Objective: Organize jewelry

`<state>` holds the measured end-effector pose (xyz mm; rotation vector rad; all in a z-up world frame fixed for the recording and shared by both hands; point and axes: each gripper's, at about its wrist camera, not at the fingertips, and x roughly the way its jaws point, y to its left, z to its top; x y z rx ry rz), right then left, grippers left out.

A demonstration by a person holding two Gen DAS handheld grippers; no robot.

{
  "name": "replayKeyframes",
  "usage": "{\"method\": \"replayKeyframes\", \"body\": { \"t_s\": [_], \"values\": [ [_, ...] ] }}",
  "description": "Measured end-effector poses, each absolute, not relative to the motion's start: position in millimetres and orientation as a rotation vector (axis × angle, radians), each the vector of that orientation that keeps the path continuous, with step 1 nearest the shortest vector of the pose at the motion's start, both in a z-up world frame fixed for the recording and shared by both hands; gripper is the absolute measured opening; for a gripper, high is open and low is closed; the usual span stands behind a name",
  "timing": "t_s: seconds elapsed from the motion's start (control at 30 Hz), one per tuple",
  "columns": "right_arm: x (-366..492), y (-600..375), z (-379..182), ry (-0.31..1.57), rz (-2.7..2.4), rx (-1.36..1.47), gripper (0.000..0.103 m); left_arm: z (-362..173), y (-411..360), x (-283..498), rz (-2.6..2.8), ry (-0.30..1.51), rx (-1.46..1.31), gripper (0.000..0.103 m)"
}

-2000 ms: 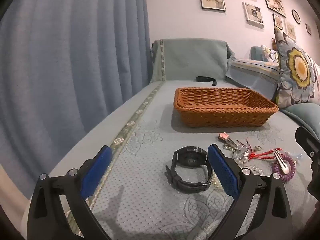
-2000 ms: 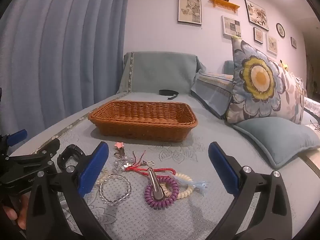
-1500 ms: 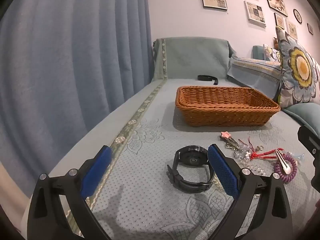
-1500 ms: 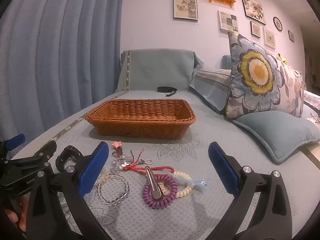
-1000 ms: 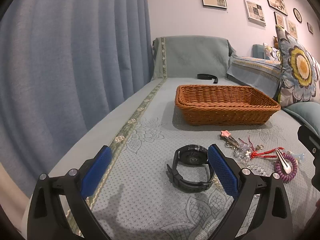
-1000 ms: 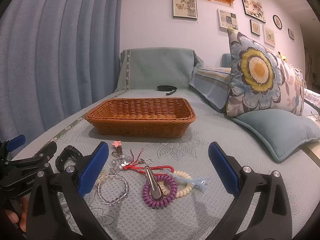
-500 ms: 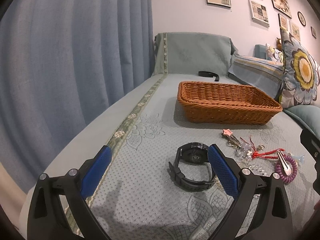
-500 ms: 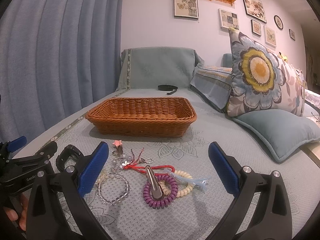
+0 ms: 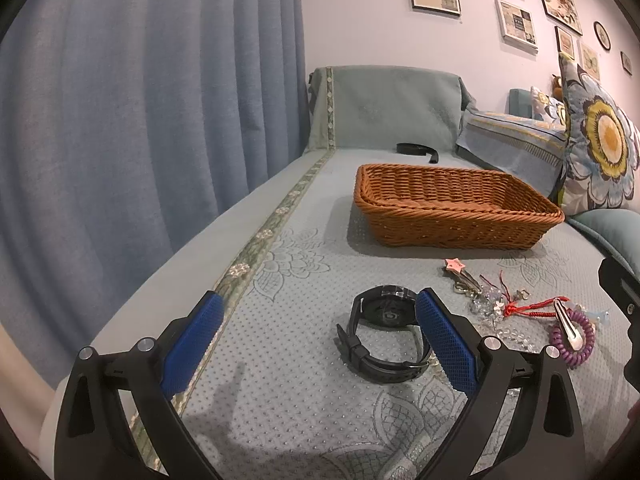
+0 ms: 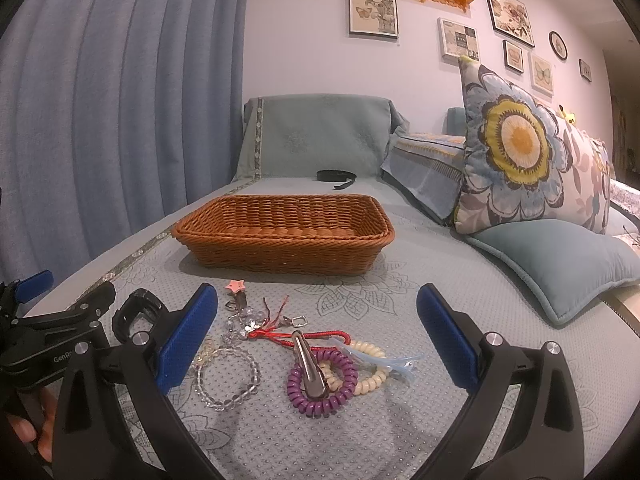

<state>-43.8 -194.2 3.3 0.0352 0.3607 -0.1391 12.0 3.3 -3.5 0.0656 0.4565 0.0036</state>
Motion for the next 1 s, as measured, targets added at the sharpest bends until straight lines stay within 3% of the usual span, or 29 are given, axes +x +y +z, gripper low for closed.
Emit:
{"method": "replayKeyframes", "body": {
  "t_s": [1.0],
  "values": [
    [-42.4, -192.2, 2.0, 0.364, -0.137, 0.028, 0.095, -4.0, 2.3, 12.0, 0.002, 0.459, 0.07, 0.094]
  ]
}}
